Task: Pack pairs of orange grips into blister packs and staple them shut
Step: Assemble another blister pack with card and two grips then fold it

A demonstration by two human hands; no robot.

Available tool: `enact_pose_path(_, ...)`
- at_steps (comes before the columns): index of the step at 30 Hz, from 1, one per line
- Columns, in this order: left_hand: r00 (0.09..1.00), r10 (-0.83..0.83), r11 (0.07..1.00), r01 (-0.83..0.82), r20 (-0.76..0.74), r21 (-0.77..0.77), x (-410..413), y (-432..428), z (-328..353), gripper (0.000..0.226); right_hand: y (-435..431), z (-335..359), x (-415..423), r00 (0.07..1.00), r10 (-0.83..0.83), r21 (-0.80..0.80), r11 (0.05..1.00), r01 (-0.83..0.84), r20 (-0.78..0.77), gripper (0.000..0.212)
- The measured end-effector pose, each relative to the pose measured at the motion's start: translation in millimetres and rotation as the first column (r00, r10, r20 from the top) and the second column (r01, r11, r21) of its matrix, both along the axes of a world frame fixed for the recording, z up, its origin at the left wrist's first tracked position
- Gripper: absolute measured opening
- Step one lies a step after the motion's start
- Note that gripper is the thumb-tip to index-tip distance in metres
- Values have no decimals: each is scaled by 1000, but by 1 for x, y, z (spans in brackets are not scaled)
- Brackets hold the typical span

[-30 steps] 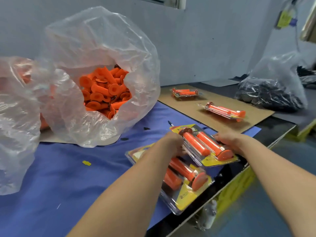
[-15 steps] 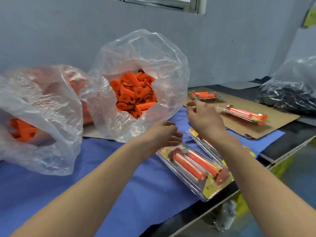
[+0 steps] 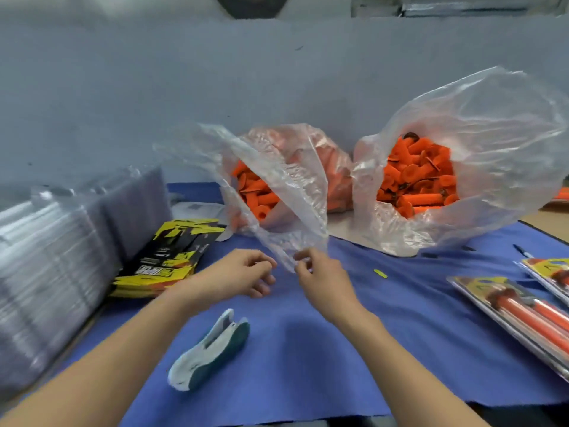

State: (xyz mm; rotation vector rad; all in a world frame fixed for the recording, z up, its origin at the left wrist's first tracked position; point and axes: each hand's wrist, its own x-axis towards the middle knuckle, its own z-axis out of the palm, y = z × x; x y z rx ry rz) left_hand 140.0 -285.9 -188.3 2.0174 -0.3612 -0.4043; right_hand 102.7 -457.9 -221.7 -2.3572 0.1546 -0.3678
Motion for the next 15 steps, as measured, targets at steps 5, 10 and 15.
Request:
enact_pose_path(5,873,174,810,-390,455,439,37,80,-16,18,34,-28,22,992,99,-18,995,-101,-74,29)
enact_pose_path(10,820,120,501,-537,560,679,67,113,-35,45,29,-54,28,983,110,17,994,-109,-145,31)
enact_pose_path(15,631,1,537,-655,776,531,72,117,-17,35,28,-58,37,986,116,45,993,-112,-118,30)
